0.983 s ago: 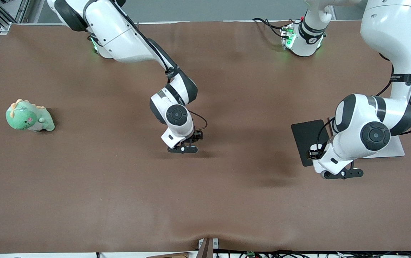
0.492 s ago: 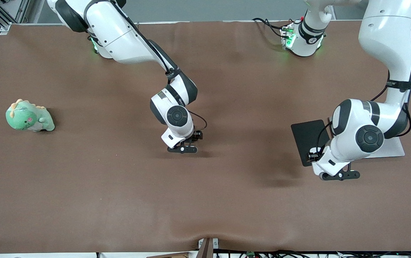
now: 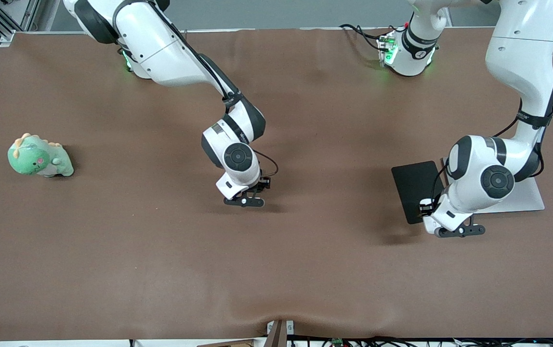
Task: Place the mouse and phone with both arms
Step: 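Lower the mouse onto the pad while the right gripper carries the phone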
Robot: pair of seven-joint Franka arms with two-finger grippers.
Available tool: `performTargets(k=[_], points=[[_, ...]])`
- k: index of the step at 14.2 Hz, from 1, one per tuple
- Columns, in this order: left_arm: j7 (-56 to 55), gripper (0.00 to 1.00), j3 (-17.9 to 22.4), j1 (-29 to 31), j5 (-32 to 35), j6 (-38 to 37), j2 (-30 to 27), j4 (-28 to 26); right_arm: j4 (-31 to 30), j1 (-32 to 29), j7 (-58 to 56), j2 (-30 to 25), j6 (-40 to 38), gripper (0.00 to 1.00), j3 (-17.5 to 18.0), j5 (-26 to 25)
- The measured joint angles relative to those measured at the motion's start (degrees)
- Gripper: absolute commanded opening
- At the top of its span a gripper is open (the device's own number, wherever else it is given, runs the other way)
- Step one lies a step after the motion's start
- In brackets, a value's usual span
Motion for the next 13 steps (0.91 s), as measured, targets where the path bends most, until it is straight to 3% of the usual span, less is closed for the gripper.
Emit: performTargets(k=[7, 10, 13], points=[[0.6, 0.35, -0.6, 0.6, 0.0, 5.4, -6.4, -12.1, 0.2, -4.6, 0.3, -5.6, -4.2, 0.00, -0.3, 0.0], [0.6, 0.35, -0.6, 0.8, 0.0, 12.3, -7.1, -17.2, -2.3, -8.0, 0.2, -9.7, -4.5, 0.00, -0.3, 0.0], [0.6, 0.37, -0.6, 1.4, 0.0, 14.2, -7.1, -19.0, -5.4, -13.0, -2.5, -14.0, -4.5, 0.00, -0.4, 0.0]])
